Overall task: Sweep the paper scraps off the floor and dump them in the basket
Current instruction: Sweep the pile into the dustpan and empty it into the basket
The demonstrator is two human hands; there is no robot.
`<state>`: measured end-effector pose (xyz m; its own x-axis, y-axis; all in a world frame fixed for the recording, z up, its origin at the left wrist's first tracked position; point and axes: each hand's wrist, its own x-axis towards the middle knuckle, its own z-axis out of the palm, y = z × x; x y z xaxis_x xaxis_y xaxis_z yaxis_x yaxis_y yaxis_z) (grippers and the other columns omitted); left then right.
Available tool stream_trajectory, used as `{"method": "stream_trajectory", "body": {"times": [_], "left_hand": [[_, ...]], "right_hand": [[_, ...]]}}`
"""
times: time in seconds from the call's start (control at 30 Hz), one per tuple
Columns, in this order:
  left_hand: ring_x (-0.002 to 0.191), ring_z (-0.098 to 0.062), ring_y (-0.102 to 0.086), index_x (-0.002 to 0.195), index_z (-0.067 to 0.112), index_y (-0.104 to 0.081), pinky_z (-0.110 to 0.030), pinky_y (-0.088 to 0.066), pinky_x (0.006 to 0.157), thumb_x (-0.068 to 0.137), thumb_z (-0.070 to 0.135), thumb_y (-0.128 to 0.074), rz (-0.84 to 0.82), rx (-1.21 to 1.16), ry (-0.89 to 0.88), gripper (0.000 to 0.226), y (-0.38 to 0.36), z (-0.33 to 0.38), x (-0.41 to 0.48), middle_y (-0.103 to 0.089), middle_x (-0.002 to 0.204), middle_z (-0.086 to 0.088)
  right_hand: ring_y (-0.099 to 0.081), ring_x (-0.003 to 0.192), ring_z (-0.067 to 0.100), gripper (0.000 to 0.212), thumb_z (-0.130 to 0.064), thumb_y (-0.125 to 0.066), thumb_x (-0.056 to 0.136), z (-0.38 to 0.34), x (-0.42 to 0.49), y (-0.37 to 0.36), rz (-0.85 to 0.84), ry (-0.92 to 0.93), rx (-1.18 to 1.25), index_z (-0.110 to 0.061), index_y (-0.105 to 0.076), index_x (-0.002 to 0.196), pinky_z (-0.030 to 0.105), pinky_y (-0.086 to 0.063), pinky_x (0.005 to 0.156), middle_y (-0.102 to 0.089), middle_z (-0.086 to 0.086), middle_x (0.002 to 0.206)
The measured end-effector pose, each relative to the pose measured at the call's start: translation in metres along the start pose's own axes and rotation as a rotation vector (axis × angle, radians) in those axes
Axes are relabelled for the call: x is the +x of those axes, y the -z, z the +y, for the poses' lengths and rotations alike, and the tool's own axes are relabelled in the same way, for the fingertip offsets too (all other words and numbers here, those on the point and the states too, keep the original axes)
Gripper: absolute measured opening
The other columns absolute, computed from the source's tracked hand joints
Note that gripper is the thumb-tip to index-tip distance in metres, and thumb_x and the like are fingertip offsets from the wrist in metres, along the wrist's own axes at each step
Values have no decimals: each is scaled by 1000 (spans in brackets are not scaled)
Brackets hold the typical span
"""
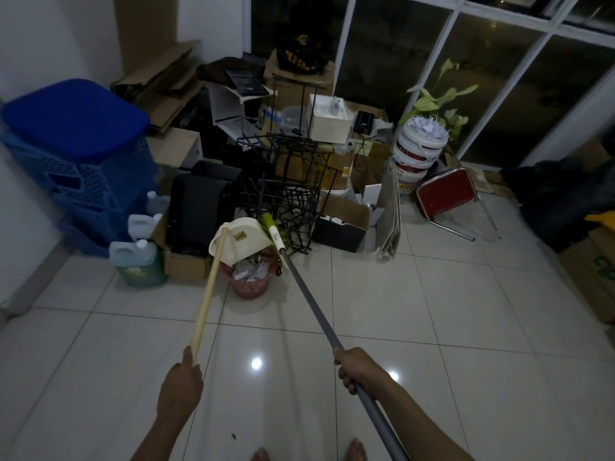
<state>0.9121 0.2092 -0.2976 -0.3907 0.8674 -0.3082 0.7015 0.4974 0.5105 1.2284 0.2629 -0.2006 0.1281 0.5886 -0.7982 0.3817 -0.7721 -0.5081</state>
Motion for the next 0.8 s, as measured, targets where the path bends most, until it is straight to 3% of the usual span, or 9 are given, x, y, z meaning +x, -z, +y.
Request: {"method": "stream_trajectory", "body": {"times": [0.1, 0.3, 0.47, 0.53, 0.63, 0.8], "left_hand": [[65, -27, -55, 141, 0, -33, -32, -44, 59, 95, 13, -45, -5, -68, 12, 50, 10, 2, 1, -57, 77, -16], [78, -28, -55, 138, -1, -37, -31, -44, 69, 96, 13, -44, -35, -98, 10, 44, 36, 20, -6, -61, 102, -24], [70, -24, -53, 124, -1, -49, -29, -39, 59, 96, 14, -45, -42, -44, -29, 32, 55, 47, -18, -56, 86, -13], [72, -26, -53, 120, -1, -51, -30, -39, 62, 96, 13, -45, -48, -28, -51, 29, 63, 59, -22, -57, 88, -13], [78, -31, -56, 119, 1, -52, -34, -47, 66, 96, 15, -45, -48, -16, -55, 28, 70, 78, -32, -60, 93, -18], [63, -28, -56, 125, 7, -51, -31, -49, 52, 96, 19, -45, -57, -37, -12, 32, 81, 108, -53, -58, 81, -13]], "right_hand": [[-38, 40, 10, 30, -35, -43, 99, 1, 0, 1, -1, -1, 3, -7, -50, 87, 18, -32, 35, -46, 3, 59], [-36, 35, 8, 31, -34, -43, 99, 3, -1, 23, 1, -2, 28, -8, -50, 84, 16, -29, 34, -43, 2, 55], [-34, 34, 7, 29, -30, -44, 100, 9, -10, 63, 8, -15, 12, -9, -49, 81, 15, -27, 32, -42, 1, 54], [-33, 33, 6, 28, -28, -44, 100, 7, -15, 76, -4, -28, 26, -9, -49, 80, 15, -27, 31, -41, 0, 54], [-30, 27, 4, 32, -23, -42, 101, -6, -23, 95, -100, -63, 143, -11, -44, 71, 13, -25, 27, -39, -3, 43], [-28, 22, 5, 32, -14, -37, 101, -26, -42, 120, -211, -106, 281, -11, -39, 69, 12, -24, 24, -36, -3, 35]]}}
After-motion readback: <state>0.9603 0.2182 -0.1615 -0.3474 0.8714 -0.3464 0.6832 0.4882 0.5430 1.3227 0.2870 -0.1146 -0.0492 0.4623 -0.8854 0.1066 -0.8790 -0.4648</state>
